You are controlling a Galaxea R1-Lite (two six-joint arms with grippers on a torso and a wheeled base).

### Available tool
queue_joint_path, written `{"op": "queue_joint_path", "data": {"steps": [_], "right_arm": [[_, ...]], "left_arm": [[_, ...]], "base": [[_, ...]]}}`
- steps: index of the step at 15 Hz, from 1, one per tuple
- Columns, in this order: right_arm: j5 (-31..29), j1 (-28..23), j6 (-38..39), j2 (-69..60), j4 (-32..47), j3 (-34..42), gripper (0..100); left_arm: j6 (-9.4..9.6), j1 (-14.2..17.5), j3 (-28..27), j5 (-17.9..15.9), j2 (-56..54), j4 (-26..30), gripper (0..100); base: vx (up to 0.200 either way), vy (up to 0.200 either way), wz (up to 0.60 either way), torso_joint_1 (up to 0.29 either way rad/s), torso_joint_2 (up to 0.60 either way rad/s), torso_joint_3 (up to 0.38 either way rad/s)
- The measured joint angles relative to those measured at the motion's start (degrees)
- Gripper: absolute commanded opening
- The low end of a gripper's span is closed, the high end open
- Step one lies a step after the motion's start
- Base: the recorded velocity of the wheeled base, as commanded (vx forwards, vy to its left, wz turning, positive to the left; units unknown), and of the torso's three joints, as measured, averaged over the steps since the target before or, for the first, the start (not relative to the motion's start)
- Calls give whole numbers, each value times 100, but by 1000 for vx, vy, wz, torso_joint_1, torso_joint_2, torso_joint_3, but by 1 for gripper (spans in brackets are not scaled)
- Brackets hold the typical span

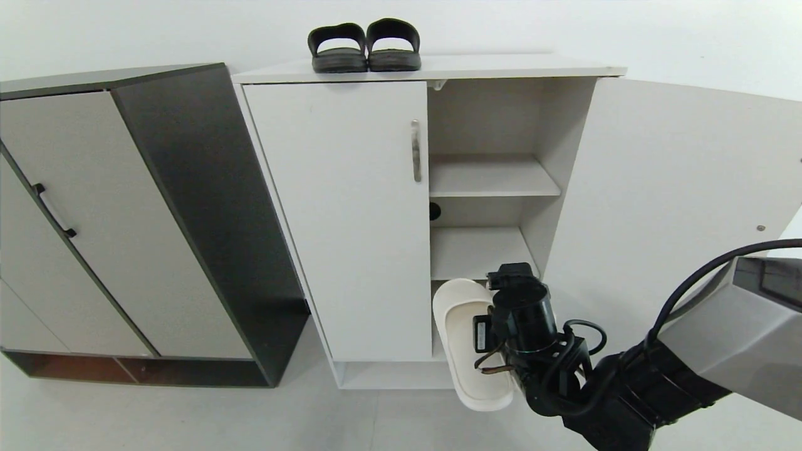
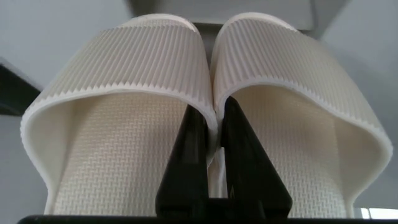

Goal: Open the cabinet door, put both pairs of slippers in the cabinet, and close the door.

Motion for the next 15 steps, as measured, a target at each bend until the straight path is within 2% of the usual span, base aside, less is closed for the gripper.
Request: {"op": "queue_joint_path", "data": {"steps": [7,15], "right_arm": [[-148,-171,-22,496,16,-614,0],[-202,-306,-13,769,-110,-681,0]], "left_arm": [[-13,-7,0,9,5,-1,0],[-52,-2,0,17,7,-1,0]], "base": [[0,0,0,0,0,0],[0,0,0,0,0,0]]}}
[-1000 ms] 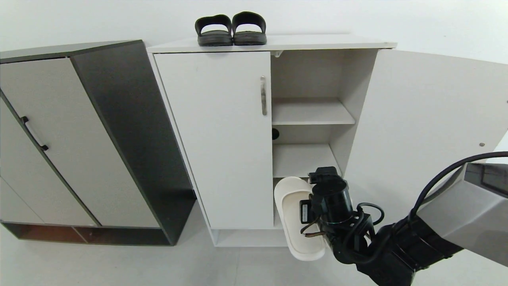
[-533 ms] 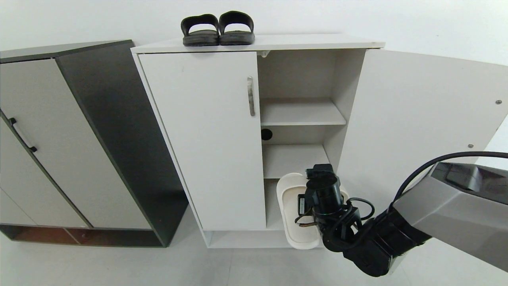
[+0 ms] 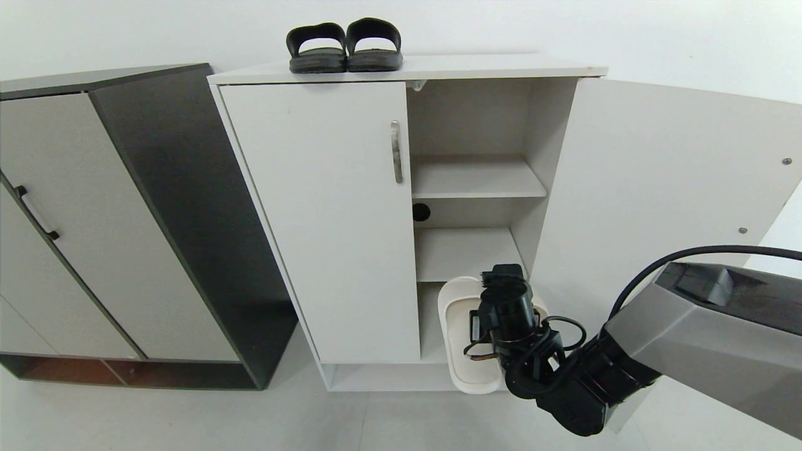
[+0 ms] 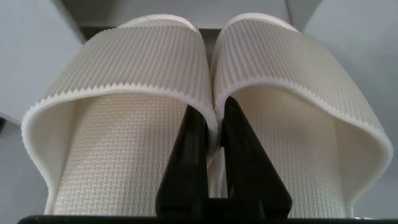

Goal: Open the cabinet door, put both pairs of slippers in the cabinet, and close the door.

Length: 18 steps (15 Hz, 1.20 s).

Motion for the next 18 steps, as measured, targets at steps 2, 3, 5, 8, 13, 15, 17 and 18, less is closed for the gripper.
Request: {"op": "queue_joint_path", "data": {"steps": [2,3,5,8,13,15,17,18], "right_arm": [[4,12,-13,46,-27,-27,0],[6,12,-24,79,-55,-61,0],[46,6,-99,185,-55,-300,0],[55,11,-191,350,-60,-755,0],[-52,6,-562,513,-1007,-978,0],[-73,6,-1087,524,-1842,-780,0],[-77,0,-1563,538,-2417,-510,0],[-77,-21,-1677,545,-2567,-391,0]], "left_arm": [[15,0,0,-6,0,0,0],[24,0,0,-4,0,0,0],[55,0,0,-6,0,0,0],[57,-2,0,-6,2,0,0],[57,0,0,-6,2,0,0],[57,-2,0,-9,2,0,0],[57,-2,0,-9,2,0,0],[55,-2,0,-6,2,0,0]], "base": [[0,0,0,0,0,0],[0,0,0,-2,2,-95],[0,0,0,-2,2,-163],[0,0,0,6,4,-190],[0,0,0,2,2,-197],[0,0,0,7,2,-195],[0,0,0,-1,1,-57],[0,0,0,0,0,0]]}}
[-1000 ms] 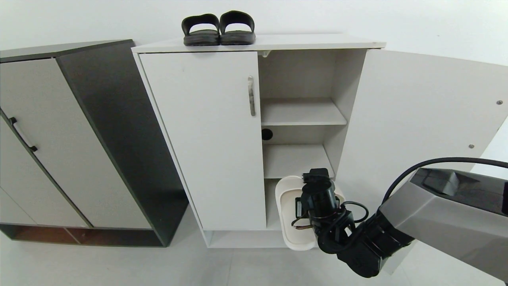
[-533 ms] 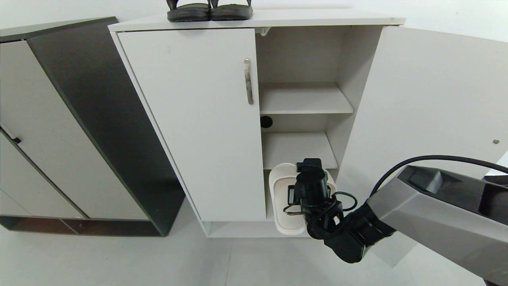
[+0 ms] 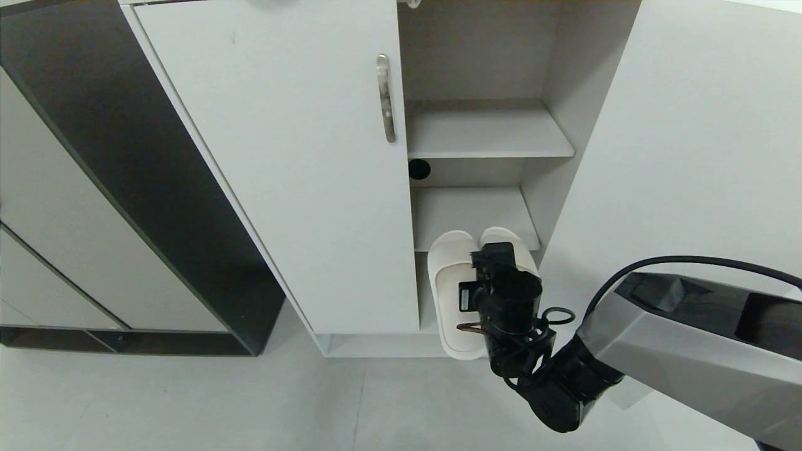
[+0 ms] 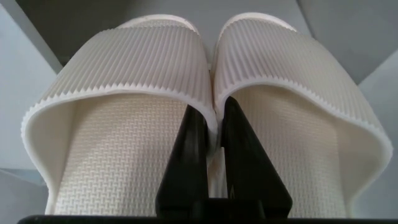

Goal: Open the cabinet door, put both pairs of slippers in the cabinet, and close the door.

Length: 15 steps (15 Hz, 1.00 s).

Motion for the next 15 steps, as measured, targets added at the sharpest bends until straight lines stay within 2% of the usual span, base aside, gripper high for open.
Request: {"op": "queue_joint_path", "data": {"steps": [4,15], "right_arm": [[9,-106,-16,102,-17,138,0],[9,-200,-16,157,-13,88,0]], "left_arm": [[2,0,0,-2,0,0,0],[2,0,0,-2,0,-2,0]], "base": [[0,0,0,0,0,0],[200,0,0,2,2,1]]}}
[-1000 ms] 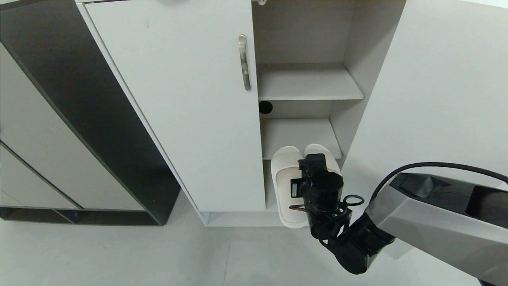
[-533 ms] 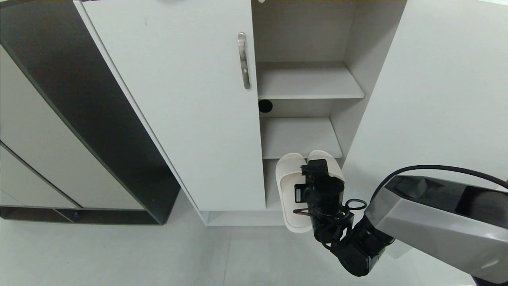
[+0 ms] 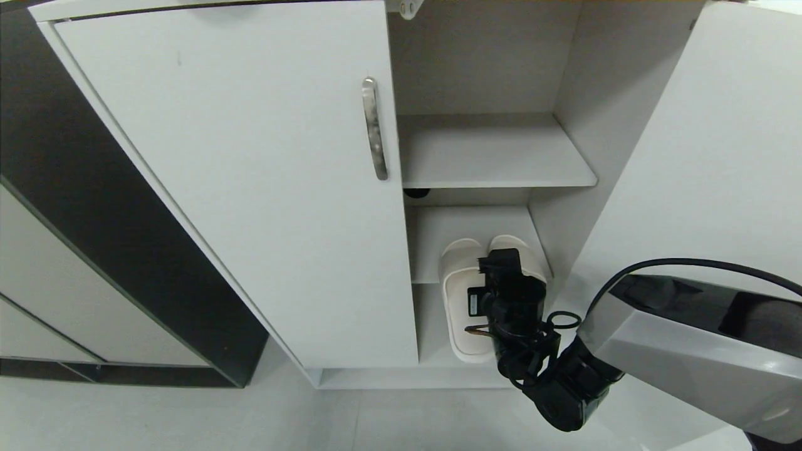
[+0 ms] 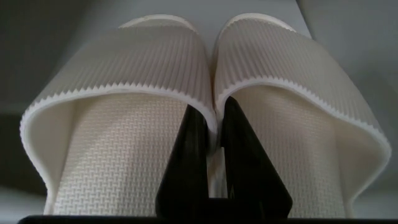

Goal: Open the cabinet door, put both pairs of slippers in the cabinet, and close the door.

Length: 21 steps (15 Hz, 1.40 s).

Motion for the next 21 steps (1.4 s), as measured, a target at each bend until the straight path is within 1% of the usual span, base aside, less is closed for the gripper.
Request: {"op": "queue_joint_path", "data": {"steps": [1,4,9,10,13,17,19,21], "right_arm": [[2,0,0,1,-2,-5,0],[2,0,13,9,-11,1,0],[2,-11,63,43,44,-66,0],[0,-43,63,94,88,-206,0],[20,-132,71,224,541,-678,0],[35,-296,99,362,1256,-1574,0],[39,-363,254,430,1625,-1959,0],[60,-424,329,518,1749,-2199,0]], "left_arm": [[-5,0,0,2,0,4,0],[-40,0,0,7,0,0,0],[-44,0,0,9,0,2,0],[-44,0,0,7,0,2,0],[-44,0,0,9,0,2,0],[-54,0,0,18,0,2,0],[-57,0,0,44,0,2,0],[-73,0,0,46,0,2,0]], "base": [[200,0,0,7,2,2],[0,0,0,0,0,0],[0,0,0,0,0,0],[0,0,0,0,0,0],[0,0,0,0,0,0],[0,0,0,0,0,0],[0,0,0,0,0,0],[0,0,0,0,0,0]]}}
